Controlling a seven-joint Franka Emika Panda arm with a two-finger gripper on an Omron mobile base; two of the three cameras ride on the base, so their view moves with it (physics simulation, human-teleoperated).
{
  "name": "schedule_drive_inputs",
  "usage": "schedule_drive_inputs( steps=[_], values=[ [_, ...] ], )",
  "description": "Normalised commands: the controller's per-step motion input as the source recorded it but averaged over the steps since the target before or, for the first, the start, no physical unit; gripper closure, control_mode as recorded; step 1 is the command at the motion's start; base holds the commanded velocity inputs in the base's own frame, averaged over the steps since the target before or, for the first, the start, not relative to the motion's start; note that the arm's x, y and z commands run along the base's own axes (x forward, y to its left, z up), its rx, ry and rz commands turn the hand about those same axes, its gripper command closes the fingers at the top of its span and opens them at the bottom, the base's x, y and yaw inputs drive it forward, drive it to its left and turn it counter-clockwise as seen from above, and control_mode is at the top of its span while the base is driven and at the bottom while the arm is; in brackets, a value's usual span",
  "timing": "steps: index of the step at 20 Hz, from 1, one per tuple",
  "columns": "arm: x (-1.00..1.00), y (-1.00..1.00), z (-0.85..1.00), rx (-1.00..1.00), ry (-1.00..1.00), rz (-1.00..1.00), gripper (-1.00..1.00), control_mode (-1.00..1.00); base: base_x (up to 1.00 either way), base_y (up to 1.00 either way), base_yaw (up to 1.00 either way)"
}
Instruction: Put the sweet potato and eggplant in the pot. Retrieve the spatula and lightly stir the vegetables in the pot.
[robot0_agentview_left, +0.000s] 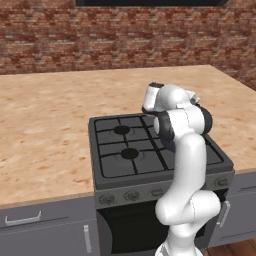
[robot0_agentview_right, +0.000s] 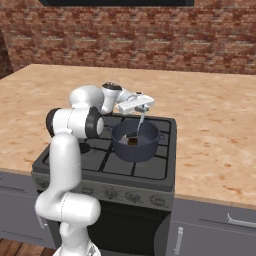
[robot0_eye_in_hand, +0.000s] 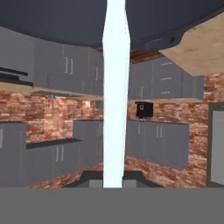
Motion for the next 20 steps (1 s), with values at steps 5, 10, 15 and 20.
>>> schedule_drive_inputs(
  steps=[5, 10, 15, 20],
  values=[
    [0.0, 0.0, -0.02, 0.0, 0.02, 0.06, 1.0, -1.0, 0.0, 0.0, 0.0],
    [0.0, 0.08, 0.0, 0.0, 0.0, 0.09, 1.0, -1.0, 0.0, 0.0, 0.0],
    [0.0, 0.04, 0.0, 0.0, 0.0, 0.16, 1.0, -1.0, 0.0, 0.0, 0.0],
    [0.0, 0.0, 0.0, 0.0, 0.0, 0.19, 1.0, -1.0, 0.0, 0.0, 0.0]
  ],
)
